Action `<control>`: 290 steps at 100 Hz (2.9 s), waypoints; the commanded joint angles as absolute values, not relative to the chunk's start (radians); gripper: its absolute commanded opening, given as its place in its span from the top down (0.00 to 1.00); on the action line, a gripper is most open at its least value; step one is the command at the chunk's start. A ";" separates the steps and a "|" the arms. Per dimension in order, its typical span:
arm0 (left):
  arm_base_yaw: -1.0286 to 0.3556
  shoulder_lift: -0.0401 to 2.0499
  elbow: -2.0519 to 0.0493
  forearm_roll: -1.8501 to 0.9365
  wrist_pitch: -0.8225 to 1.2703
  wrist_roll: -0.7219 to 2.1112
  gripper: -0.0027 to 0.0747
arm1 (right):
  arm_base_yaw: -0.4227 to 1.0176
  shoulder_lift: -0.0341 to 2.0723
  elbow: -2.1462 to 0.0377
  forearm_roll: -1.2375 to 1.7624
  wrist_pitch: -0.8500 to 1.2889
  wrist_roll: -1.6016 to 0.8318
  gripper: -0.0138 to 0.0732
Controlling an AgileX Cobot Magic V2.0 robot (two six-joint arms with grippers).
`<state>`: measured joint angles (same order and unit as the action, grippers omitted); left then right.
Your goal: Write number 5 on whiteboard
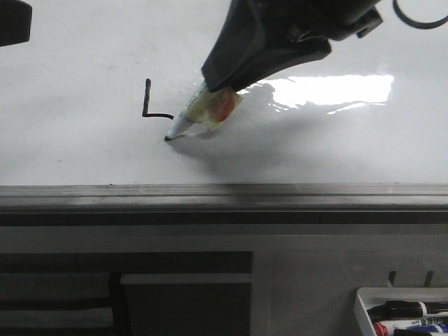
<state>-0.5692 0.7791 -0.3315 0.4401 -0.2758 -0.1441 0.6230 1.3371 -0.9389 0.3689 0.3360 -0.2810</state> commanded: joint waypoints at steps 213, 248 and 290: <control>-0.571 0.773 -0.359 0.418 -0.338 -0.154 0.49 | 0.484 1.331 -1.103 0.345 0.364 -0.305 0.90; -0.595 0.800 -0.359 0.603 -0.390 -0.154 0.49 | 0.652 1.278 -1.104 0.331 0.442 -0.341 0.90; -0.675 1.044 -0.376 0.625 -0.511 -0.154 0.49 | 0.779 1.278 -1.104 0.264 0.514 -0.341 0.90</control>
